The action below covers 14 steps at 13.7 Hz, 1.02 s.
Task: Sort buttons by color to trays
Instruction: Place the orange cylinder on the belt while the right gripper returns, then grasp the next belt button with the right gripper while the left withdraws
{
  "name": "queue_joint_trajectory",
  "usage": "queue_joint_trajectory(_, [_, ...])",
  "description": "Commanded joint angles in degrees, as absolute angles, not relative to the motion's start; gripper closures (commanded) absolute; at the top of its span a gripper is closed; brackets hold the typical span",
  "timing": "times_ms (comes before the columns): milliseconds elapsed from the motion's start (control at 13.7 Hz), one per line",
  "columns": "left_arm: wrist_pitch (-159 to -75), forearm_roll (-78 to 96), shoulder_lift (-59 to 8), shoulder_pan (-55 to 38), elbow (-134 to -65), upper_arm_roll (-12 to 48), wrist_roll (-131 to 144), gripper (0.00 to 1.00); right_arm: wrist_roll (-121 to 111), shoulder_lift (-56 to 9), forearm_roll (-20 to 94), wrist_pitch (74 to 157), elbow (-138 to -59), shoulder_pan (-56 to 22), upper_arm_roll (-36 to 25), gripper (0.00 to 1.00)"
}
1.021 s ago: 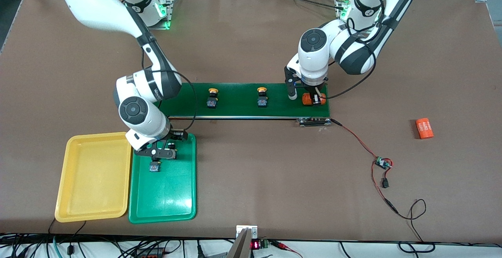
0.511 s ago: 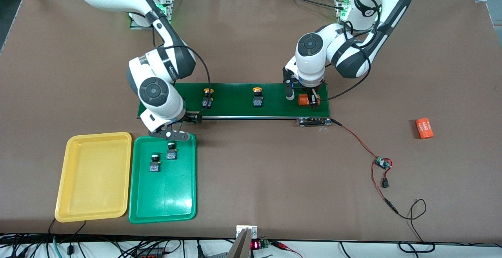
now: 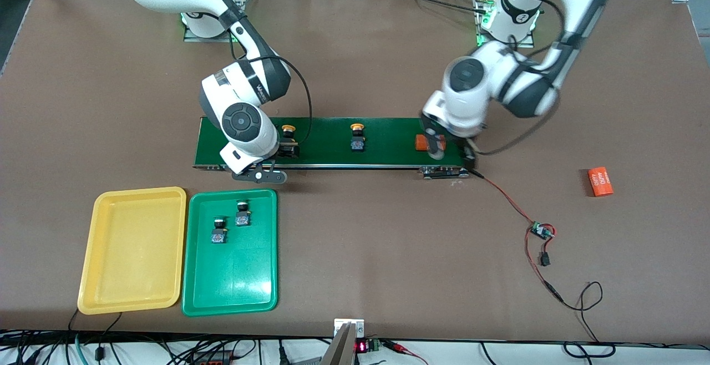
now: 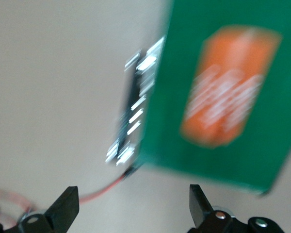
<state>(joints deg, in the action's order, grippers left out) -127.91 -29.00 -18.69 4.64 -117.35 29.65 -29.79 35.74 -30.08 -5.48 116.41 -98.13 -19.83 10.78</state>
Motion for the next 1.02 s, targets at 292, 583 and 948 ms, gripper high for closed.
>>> queue_joint_trajectory(292, [-127.44, -24.56, -21.61, 15.73, -110.84, 16.38, -29.45, 0.00, 35.77, -29.79, -4.75, 116.46, -101.42, -19.34, 11.25, 0.13])
queue_joint_trajectory(583, [-127.27, -5.72, -23.29, 16.70, -110.21, 6.61, -27.78, 0.00, 34.81, -29.71, -4.75, 116.19, -101.43, -19.07, 11.25, 0.46])
queue_joint_trajectory(948, [-127.62, -5.45, -23.90, 16.79, -110.13, -0.25, -13.11, 0.00, 33.31, -29.53, -4.75, 114.87, -101.25, -18.46, 11.25, 0.68])
